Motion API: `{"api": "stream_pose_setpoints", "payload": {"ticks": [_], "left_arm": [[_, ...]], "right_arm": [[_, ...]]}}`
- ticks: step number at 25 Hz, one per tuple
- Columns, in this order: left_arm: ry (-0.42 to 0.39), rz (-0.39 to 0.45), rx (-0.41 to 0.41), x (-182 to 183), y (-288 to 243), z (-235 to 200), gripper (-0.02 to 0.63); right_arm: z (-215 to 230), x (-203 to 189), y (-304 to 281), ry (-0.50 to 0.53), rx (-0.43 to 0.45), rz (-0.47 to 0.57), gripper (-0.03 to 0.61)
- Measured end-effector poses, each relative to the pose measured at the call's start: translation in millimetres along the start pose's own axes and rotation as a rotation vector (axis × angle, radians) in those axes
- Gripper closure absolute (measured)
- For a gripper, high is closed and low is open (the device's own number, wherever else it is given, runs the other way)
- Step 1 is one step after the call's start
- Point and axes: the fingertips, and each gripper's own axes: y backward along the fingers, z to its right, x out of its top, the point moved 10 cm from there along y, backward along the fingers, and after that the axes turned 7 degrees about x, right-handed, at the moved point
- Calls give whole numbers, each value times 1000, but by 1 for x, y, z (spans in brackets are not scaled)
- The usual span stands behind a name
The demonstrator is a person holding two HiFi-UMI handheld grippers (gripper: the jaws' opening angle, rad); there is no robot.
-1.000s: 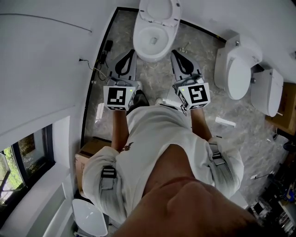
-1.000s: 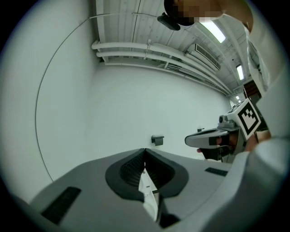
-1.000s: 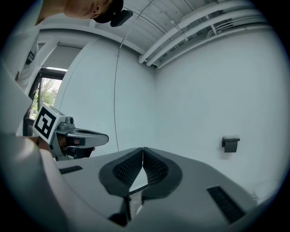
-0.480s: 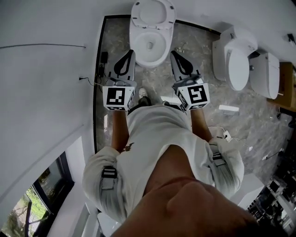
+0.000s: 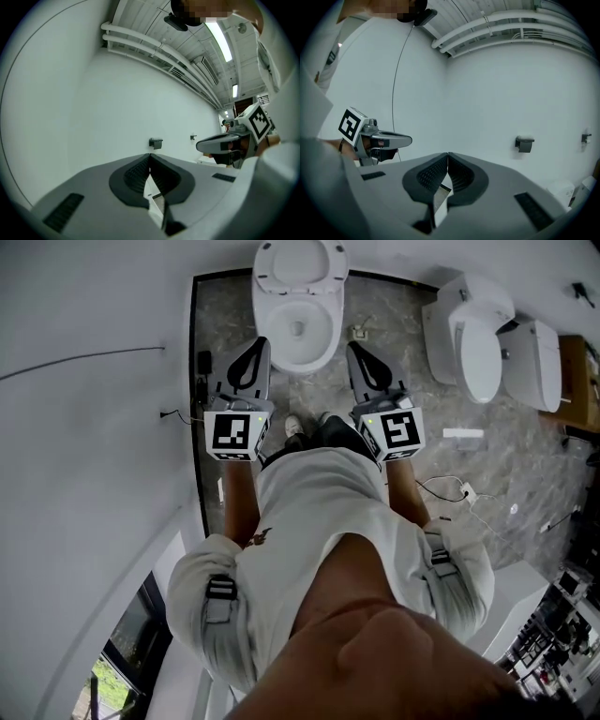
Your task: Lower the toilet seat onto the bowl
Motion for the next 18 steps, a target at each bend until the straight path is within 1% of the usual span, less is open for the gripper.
{"api": "stream_pose_setpoints", "payload": {"ticks": [5, 9, 15, 18], "left_arm": [[-14, -13, -41, -2, -22, -7, 592], [-22, -22, -51, -6, -38, -13, 592], [-3, -45, -41, -10, -71, -26, 592], [-10, -59, -35, -13, -92, -35, 592]], "right_arm": [[10, -2, -13, -17, -28, -4, 558], [22, -8, -29, -36, -34, -4, 558], [49, -9, -67, -47, -1, -1, 557], [64, -11, -90, -56, 14, -3, 558]]}}
